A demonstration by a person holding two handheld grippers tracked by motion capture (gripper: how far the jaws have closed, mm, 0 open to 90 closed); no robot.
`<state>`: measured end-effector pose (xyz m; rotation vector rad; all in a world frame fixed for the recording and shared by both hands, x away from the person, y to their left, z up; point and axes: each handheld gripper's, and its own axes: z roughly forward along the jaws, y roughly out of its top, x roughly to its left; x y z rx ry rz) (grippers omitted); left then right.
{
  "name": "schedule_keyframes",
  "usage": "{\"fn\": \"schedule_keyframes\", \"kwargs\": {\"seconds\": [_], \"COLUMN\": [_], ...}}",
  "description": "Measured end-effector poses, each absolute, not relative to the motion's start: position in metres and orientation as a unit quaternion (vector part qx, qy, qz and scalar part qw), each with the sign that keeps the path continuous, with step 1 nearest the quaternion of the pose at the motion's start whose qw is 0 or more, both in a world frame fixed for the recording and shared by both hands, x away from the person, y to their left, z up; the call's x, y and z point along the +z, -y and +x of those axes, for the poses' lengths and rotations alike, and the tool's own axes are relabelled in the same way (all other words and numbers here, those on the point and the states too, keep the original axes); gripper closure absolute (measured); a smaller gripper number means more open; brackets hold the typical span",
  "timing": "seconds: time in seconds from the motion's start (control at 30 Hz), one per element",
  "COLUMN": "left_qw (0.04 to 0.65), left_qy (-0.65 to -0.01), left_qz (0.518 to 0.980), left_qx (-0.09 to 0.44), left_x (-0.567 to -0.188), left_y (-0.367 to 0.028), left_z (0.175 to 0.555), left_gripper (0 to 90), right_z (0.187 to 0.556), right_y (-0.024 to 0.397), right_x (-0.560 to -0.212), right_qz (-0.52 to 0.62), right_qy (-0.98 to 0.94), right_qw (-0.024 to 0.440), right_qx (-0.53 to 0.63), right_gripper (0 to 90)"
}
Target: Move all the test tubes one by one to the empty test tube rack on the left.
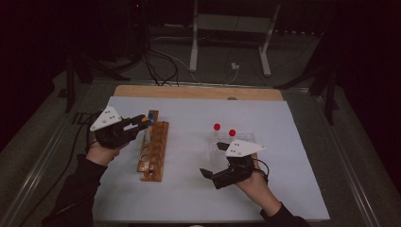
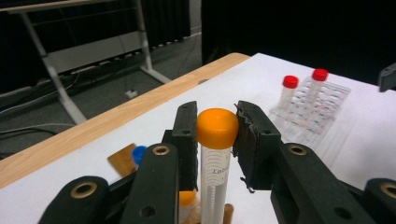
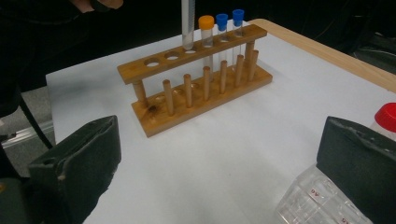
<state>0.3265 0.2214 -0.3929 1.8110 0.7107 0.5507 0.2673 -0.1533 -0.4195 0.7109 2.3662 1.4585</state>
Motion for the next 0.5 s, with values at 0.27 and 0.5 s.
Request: {"fn": "schedule_keyframes", "kwargs": {"seconds": [0.27,0.5], "left_qw": [0.52,0.514], "left_qy": [-0.308,-0.313], "left_qz": [0.762,0.767], "left_qx": [0.232,0.225], "left_x": [-0.404,-0.414], "left_y": [-0.221,-0.217], "left_z": [0.331,0.331], "left_gripper": [71.6,71.6], "right_z": [0.267,0.267], "right_y": [0.154,0.155], "right_x": [-0.42,-0.42], "right_qz": [0.245,0.245], "right_qy": [-0.817,-0.816], "right_qw": [0.133,0.132], "right_qx": [0.504,0.508], "right_gripper": [0.0,0.0]}}
